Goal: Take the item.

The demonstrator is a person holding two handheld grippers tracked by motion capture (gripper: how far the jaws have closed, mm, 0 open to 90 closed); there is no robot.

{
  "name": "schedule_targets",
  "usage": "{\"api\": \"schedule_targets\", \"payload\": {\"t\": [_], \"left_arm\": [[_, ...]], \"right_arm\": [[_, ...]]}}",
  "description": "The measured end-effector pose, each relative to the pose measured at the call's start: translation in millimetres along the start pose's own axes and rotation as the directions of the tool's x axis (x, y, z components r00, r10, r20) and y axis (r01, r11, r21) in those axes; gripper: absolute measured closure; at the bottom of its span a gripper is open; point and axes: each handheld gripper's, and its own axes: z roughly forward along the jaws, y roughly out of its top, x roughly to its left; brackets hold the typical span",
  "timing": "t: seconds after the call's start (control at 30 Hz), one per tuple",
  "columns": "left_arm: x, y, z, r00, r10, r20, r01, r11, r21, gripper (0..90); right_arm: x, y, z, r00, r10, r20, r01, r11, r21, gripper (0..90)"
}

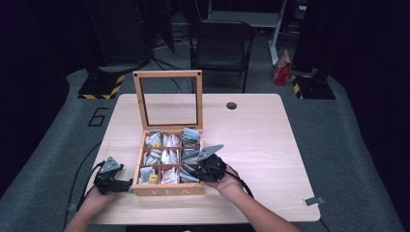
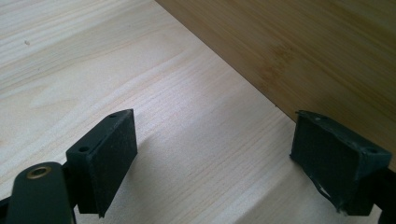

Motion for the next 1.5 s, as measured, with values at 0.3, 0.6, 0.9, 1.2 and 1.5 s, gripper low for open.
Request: {"api": "schedule_targets", "payload": {"t": [0.3,0.6,0.9,1.2,1.5], "left_arm": [[0.0,0.0,0.0,1.0,0.0,0.0,0.0,1.0,-0.001,13.9],[-1.3,-0.4,0.3,0.9998,-0.02,0.008,0.02,0.9998,-0.001,13.9],[-1.0,-0.3,0.3,0.9999,-0.015,0.004,0.015,0.9999,-0.002,13.9],[-0.4,-0.1,0.2,1.0,-0.007,0.002,0.007,1.0,-0.001,13.8],[-1.0,-0.3,0.3,0.9999,-0.014,0.004,0.014,0.9999,-0.001,13.8]], "right_arm": [[0.4,0.1,1.3,0.9999,0.004,-0.012,-0.004,1.0,0.004,86.7],[1.2,0.6,2.1,0.9998,-0.007,-0.02,0.007,1.0,0.001,89.8],[2.0,2.0,-1.7,0.9996,-0.018,-0.023,0.017,1.0,-0.01,90.0],[3.9,7.6,-9.5,0.9993,-0.015,-0.034,0.014,1.0,-0.023,90.0],[5.6,19.5,-22.9,0.9982,-0.041,-0.043,0.039,0.998,-0.053,89.9]]}}
